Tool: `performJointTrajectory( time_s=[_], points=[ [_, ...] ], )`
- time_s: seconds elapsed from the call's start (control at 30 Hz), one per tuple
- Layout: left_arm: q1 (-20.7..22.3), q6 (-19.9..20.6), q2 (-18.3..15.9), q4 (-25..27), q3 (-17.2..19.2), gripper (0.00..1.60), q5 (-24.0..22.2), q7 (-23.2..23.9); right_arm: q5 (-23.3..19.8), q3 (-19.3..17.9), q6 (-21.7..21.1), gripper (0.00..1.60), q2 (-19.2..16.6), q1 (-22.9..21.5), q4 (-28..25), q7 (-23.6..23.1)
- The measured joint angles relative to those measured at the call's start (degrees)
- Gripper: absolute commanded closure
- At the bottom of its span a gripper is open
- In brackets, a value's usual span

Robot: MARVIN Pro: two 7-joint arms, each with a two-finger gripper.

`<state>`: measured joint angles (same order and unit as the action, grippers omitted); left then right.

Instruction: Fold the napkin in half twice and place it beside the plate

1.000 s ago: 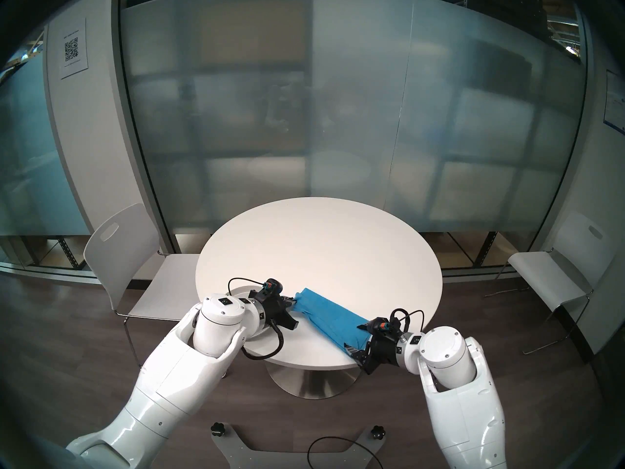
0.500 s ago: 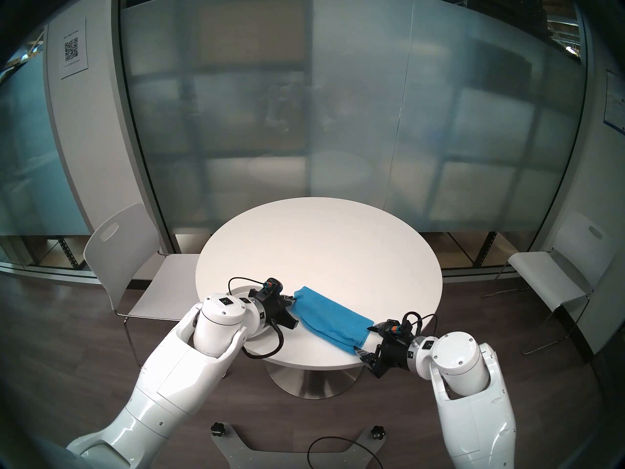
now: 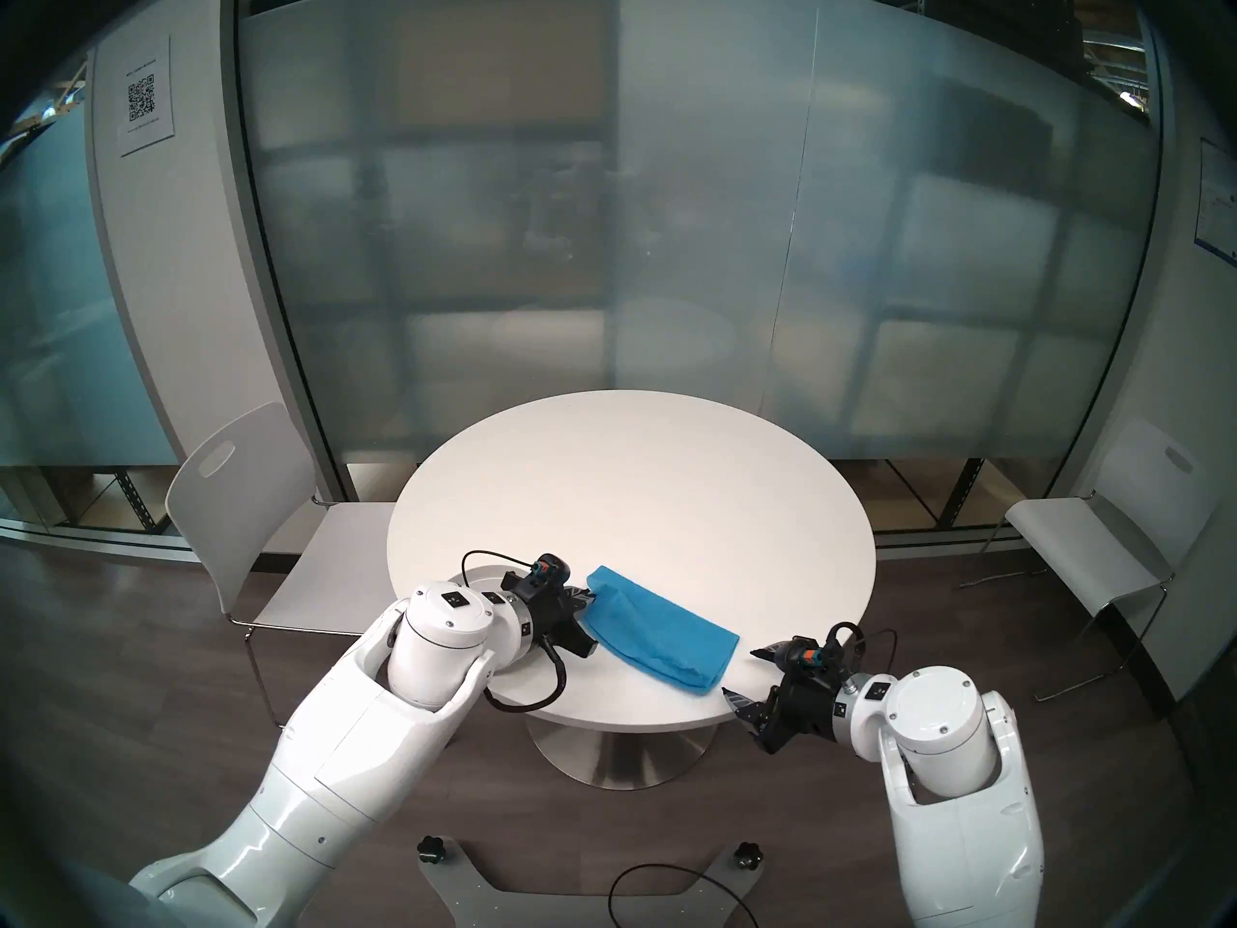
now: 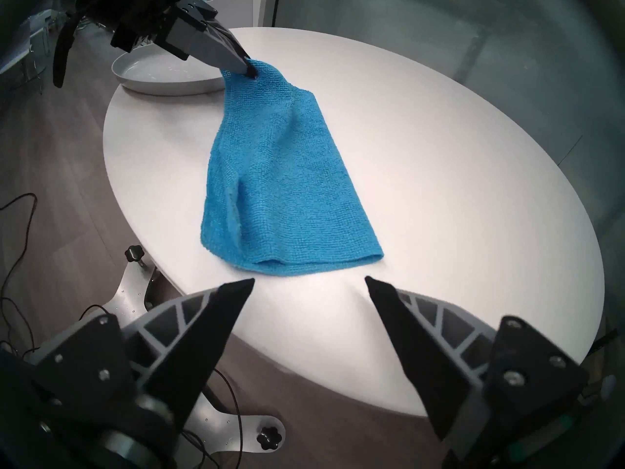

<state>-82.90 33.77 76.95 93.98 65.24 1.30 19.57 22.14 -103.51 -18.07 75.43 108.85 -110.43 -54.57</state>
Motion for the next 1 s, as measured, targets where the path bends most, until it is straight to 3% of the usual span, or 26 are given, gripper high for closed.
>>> performJointTrajectory(
  time_s=[0.73,1.0],
  points=[
    [4.3,-0.6,-5.3,2.0,1.2,1.6,2.8,6.0,-0.2,-0.7,1.4,0.23,1.0,-0.5,1.3,1.1],
    [5.7,-0.7,-6.7,1.2,-0.3,1.6,4.1,8.5,-0.3,-0.7,2.0,0.22,1.5,-0.7,1.5,1.6]
  ],
)
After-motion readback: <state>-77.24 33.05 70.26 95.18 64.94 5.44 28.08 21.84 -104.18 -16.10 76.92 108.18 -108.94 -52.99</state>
